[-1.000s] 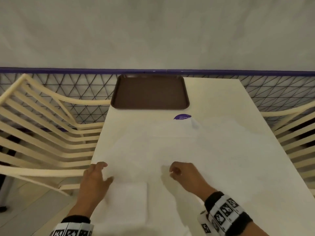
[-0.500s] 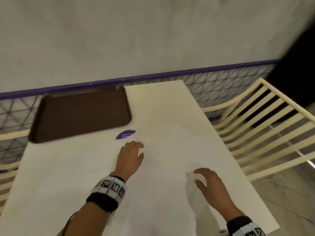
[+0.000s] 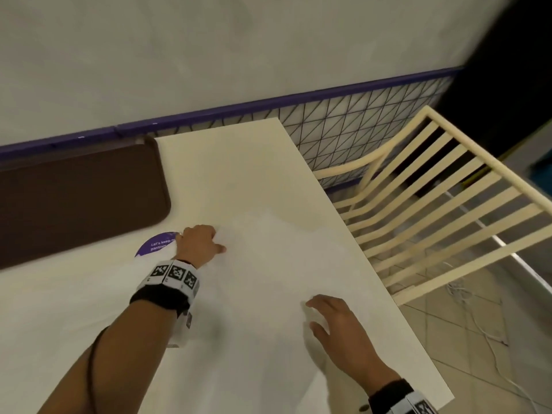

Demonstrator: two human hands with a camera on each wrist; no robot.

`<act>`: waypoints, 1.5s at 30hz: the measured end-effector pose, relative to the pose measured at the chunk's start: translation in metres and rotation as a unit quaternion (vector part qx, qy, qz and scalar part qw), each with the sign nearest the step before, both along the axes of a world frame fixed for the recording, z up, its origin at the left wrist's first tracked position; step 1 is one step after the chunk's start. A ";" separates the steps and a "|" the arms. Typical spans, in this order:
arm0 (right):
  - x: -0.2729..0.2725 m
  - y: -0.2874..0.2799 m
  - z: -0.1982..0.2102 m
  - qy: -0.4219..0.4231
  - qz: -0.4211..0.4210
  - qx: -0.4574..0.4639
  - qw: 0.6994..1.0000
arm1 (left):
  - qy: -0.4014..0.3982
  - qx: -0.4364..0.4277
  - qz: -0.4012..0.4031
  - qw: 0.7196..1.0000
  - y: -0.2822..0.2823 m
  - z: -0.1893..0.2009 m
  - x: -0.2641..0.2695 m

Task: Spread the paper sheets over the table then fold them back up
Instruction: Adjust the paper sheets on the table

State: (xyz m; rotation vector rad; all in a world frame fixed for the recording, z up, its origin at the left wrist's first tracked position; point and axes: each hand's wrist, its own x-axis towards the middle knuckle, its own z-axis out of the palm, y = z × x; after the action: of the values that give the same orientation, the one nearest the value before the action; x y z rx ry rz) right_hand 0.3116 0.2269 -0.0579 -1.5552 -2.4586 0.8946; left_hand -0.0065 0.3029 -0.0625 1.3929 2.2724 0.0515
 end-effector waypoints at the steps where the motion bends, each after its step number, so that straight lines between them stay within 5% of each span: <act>1: -0.002 0.002 0.001 0.001 0.007 0.003 1.000 | -0.016 0.014 0.006 1.000 -0.001 0.003 0.002; 7: -0.037 0.019 0.036 0.036 0.066 0.088 0.993 | -0.151 0.244 -0.029 0.957 -0.036 0.061 0.039; 11: -0.084 0.028 0.092 0.062 0.164 0.227 0.958 | -0.135 0.273 -0.110 0.946 -0.076 0.106 0.056; 14: -0.117 0.021 0.135 0.084 0.223 0.253 0.938 | -0.126 0.283 -0.090 0.947 -0.107 0.138 0.058; 19: -0.142 -0.003 0.182 0.144 0.211 0.089 0.963 | -0.239 0.314 0.060 0.917 -0.169 0.169 0.031; 21: -0.148 -0.009 0.187 0.185 0.187 0.034 0.964 | -0.240 0.237 0.054 0.940 -0.196 0.168 0.016; 24: -0.150 -0.014 0.180 0.227 0.137 -0.053 0.963 | -0.244 0.188 0.095 0.947 -0.238 0.162 -0.007; 29: -0.145 -0.016 0.146 0.273 0.040 -0.192 0.942 | -0.277 0.253 0.219 0.901 -0.286 0.146 -0.044; 36: -0.153 -0.034 0.120 0.248 0.006 -0.176 0.953 | -0.289 0.335 0.286 0.850 -0.305 0.132 -0.056; 40: -0.150 -0.049 0.126 0.323 0.018 -0.193 0.926 | -0.418 0.264 0.273 0.825 -0.300 0.118 -0.039; 45: -0.131 -0.068 0.134 0.402 0.052 -0.194 0.893 | -0.416 0.305 0.290 0.806 -0.285 0.105 -0.025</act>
State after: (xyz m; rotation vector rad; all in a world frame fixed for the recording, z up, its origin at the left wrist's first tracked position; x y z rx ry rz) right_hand 0.1802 0.1588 0.0759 -0.8309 -1.8219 1.7028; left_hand -0.0316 0.0175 0.0424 0.5955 1.8211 1.4017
